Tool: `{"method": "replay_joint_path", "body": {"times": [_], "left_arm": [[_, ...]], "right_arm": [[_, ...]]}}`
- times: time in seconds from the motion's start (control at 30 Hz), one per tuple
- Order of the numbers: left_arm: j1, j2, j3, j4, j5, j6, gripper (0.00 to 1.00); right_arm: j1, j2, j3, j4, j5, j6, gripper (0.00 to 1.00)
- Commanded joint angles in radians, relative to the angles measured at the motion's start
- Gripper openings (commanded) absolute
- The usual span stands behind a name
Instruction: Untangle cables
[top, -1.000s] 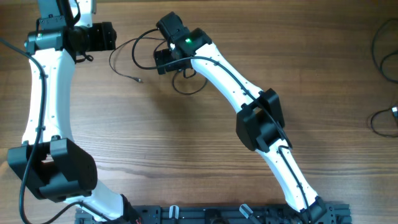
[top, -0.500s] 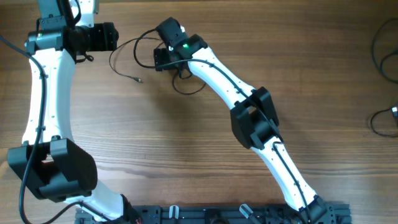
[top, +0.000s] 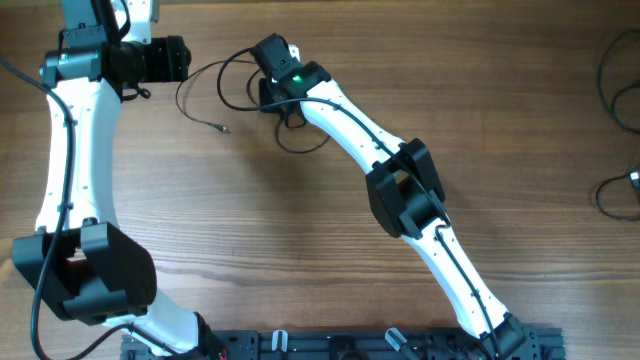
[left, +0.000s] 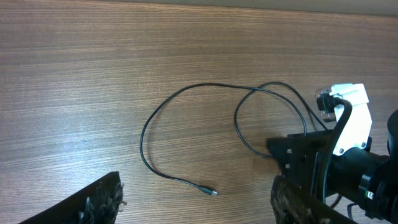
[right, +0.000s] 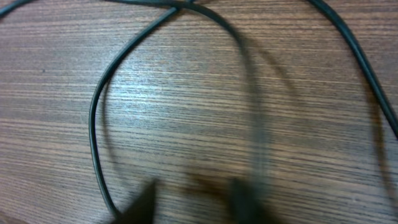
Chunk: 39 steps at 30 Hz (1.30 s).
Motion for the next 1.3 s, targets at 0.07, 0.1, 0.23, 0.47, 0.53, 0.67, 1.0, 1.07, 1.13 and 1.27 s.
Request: {"method": "replay_joint_path", "body": {"times": [0.07, 0.1, 0.23, 0.47, 0.53, 0.67, 1.0, 1.07, 1.13, 1.27], "left_arm": [[-0.003, -0.019, -0.003, 0.002, 0.017, 0.023, 0.78], [-0.003, -0.019, -0.003, 0.002, 0.017, 0.023, 0.79], [-0.003, -0.019, -0.003, 0.003, 0.017, 0.023, 0.79], [-0.003, -0.019, -0.003, 0.003, 0.017, 0.023, 0.79], [-0.003, -0.019, -0.003, 0.002, 0.017, 0.022, 0.79], [-0.003, -0.019, -0.003, 0.002, 0.017, 0.022, 0.79], [-0.003, -0.019, -0.003, 0.003, 0.020, 0.023, 0.79], [-0.003, -0.019, -0.003, 0.003, 0.023, 0.023, 0.79], [-0.003, -0.019, -0.003, 0.003, 0.024, 0.023, 0.79], [-0.003, -0.019, -0.003, 0.003, 0.024, 0.023, 0.79]], "right_arm": [[0.002, 0.029, -0.008, -0.008, 0.018, 0.008, 0.05], [0.002, 0.029, -0.007, -0.016, 0.024, 0.008, 0.04], [-0.003, 0.019, -0.003, -0.136, 0.134, 0.064, 0.04], [-0.012, -0.009, -0.003, -0.322, 0.269, 0.051, 0.04], [-0.012, -0.017, -0.003, -0.327, 0.283, 0.033, 0.04], [-0.012, -0.034, -0.003, -0.339, 0.319, 0.033, 0.04], [-0.014, -0.046, -0.003, -0.418, 0.404, 0.056, 0.04], [-0.014, -0.046, -0.003, -0.415, 0.406, 0.055, 0.05], [-0.014, -0.046, -0.003, -0.414, 0.406, 0.048, 0.15], [-0.014, -0.046, -0.003, -0.410, 0.410, 0.032, 0.59]]}}
